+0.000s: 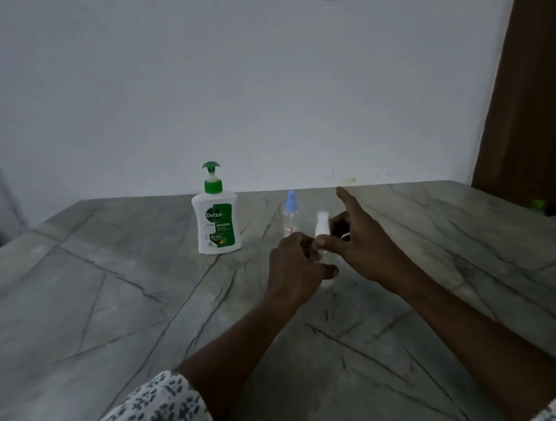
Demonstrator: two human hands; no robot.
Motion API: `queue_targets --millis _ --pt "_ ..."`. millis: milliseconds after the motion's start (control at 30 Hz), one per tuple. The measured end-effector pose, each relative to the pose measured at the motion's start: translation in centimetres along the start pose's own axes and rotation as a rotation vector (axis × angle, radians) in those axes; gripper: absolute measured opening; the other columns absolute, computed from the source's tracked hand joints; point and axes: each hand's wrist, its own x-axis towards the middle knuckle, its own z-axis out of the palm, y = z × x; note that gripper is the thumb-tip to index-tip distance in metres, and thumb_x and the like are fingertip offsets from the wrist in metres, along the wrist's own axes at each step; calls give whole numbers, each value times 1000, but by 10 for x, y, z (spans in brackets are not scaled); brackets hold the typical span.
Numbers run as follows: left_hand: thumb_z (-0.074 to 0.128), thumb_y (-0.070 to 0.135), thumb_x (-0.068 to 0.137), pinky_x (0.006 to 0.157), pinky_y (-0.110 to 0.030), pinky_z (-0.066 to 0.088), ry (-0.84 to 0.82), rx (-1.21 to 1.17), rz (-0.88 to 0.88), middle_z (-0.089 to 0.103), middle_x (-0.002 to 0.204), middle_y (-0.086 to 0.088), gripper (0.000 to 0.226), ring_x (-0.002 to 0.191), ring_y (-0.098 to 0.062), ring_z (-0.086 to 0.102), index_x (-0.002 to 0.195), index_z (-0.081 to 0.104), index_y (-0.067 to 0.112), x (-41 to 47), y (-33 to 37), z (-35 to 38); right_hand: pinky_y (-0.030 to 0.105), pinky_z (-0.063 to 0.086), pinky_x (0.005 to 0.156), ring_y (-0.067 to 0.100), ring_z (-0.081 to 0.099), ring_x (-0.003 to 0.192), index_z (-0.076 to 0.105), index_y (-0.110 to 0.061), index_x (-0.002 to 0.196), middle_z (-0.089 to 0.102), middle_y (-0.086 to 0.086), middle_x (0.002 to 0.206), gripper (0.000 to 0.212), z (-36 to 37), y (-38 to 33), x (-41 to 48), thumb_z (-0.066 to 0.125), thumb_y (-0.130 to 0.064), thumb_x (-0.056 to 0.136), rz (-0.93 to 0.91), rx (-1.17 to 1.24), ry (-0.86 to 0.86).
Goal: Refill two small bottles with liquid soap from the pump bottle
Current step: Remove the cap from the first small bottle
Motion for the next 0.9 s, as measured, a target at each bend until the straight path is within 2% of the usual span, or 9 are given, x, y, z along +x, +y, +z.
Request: queue_targets --millis 133,200,300,367,533,600,700,800,900 --pt "91 18 68 61 -17 39 -6 -3 -5 69 100 -2 46 85 -14 62 104 63 12 1 0 1 33 43 103 14 58 117 6 -31 154 64 2 123 82 -3 11 0 56 -4 94 45 179 -70" --pt "91 19 68 61 -16 38 -4 3 3 69 103 -3 49 83 -12 61 108 64 10 -1 0 2 30 42 101 12 52 126 3 -32 154 59 -1 132 88 -6 13 -1 55 2 91 70 259 -57" --pt "90 19 68 59 -16 37 -1 4 12 67 94 2 42 75 -6 58 98 61 15 -3 1 1 21 42 91 9 54 113 2 -28 155 58 -2 116 102 -1 9 -4 73 -15 83 40 203 47" --pt "90 19 67 59 -16 38 8 15 16 68 93 2 41 78 -9 61 96 61 15 -3 2 1 17 40 84 9 57 105 -2 -28 154 60 0 109 106 4 9 -5 76 -21 81 23 150 58" --pt "91 19 67 61 -17 40 22 10 13 69 96 0 45 82 -13 63 102 64 12 -4 0 3 30 42 98 11 61 112 -5 -32 153 67 -5 114 90 5 11 -5 53 -1 92 63 305 21" --pt "91 19 67 62 -16 42 23 13 20 68 95 1 46 82 -12 63 105 65 12 -3 -1 3 25 42 93 13 57 116 -5 -31 154 63 -4 119 91 7 9 -6 56 -5 92 71 329 32" --pt "90 20 68 66 -18 48 33 30 32 71 98 1 46 86 -13 66 105 65 11 -3 -1 3 16 42 81 10 57 108 -1 -26 154 59 -1 112 100 17 5 -9 72 -25 85 43 175 113" --pt "90 18 69 64 -17 45 39 3 4 70 101 -1 47 86 -13 65 109 65 9 -3 0 3 23 46 91 14 60 106 1 -22 154 64 4 114 92 19 5 -8 66 -13 90 41 210 144" --pt "90 15 69 63 -18 44 56 -30 -24 71 100 -4 45 84 -14 65 107 66 8 0 -2 -4 14 45 79 9 60 102 8 -22 154 63 1 120 85 21 -1 -5 63 -11 91 105 314 120"
